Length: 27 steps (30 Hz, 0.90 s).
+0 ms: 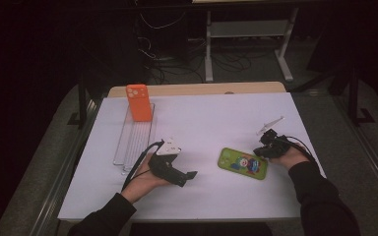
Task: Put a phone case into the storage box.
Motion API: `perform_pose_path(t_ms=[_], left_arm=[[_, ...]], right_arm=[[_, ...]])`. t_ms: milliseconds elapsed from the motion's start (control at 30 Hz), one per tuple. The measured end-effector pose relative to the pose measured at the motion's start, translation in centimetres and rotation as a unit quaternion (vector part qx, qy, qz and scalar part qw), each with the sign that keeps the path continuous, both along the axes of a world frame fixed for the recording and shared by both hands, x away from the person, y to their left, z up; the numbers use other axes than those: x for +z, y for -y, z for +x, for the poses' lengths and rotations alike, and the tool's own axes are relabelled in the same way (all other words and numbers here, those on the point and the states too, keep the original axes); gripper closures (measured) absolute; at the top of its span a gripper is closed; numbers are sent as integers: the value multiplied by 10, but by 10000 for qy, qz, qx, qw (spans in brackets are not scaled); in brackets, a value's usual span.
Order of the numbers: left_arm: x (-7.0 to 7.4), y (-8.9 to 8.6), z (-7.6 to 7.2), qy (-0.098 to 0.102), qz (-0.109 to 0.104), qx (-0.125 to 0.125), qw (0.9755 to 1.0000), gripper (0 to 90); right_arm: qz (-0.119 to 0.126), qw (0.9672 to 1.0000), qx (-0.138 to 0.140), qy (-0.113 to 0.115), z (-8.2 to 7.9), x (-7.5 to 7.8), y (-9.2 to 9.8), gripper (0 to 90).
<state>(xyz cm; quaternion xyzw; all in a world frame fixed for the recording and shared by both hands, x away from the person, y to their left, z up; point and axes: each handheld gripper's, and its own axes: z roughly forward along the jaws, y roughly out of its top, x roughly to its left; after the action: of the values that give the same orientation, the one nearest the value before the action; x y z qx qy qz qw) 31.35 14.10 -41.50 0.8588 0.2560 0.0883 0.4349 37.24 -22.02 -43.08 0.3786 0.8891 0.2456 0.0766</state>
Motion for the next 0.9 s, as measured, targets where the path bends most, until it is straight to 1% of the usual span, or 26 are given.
perform_pose_path(t_ms=[100, 167, 200, 233, 333, 400, 433, 467, 533, 567, 600, 633, 667, 700, 733, 800, 833, 900], left_arm=[[0, 0, 0, -7, 5, 6, 10000, 0], [0, 1, -1, 9, -29, 6, 10000, 0], [0, 1, -1, 12, -18, -4, 10000, 0], [-1, 1, -1, 16, -17, -5, 10000, 0], [-1, 1, -1, 31, -17, -10, 10000, 0], [-1, 1, -1, -9, -26, 9, 10000, 0], [-1, 1, -1, -18, -31, 9, 10000, 0], [-1, 2, -2, -20, -40, 18, 10000, 0], [-1, 1, -1, -26, -41, 25, 10000, 0], [0, 0, -1, -22, 3, 9, 10000, 0], [0, -1, 0, -14, 18, 4, 10000, 0], [0, -1, 0, -1, 3, 8, 10000, 0], [0, -1, 1, 27, 16, -15, 10000, 0], [0, -1, 0, 3, -7, 12, 10000, 0], [0, -1, 0, -12, -21, 23, 10000, 0], [1, -1, 0, 21, 32, -14, 10000, 0], [0, -1, -1, -10, 23, 8, 10000, 0], [0, -1, 0, -8, 20, 3, 10000, 0]], right_arm=[[61, 9999, 121, 45, -12, 1, -4, 887], [130, 9997, 181, 71, -20, 1, -6, 887], [147, 9997, 193, 66, -23, 1, -7, 887], [165, 9996, 200, 111, -27, 1, -8, 887], [220, 9995, 119, 216, -32, 0, -8, 886], [351, 9986, 13, 388, -34, 3, -5, 884], [440, 9981, -24, 434, -34, 6, -5, 861], [513, 9976, -75, 457, -36, 9, -5, 813], [643, 9967, -126, 471, -40, 15, -6, 752], [701, 9959, -95, 571, -41, 17, -6, 686], [807, 9947, -140, 622, -44, 19, -7, 651], [923, 9939, -200, 564, -47, 22, -9, 608], [1052, 9923, -203, 627, -51, 24, -10, 533], [1145, 9908, -232, 681, -54, 25, -12, 455], [1222, 9896, -235, 724, -57, 26, -14, 411], [1312, 9878, -224, 804, -63, 27, -17, 324], [1332, 9876, -224, 804, -65, 27, -19, 282], [1396, 9864, -218, 836, -69, 27, -22, 189]])
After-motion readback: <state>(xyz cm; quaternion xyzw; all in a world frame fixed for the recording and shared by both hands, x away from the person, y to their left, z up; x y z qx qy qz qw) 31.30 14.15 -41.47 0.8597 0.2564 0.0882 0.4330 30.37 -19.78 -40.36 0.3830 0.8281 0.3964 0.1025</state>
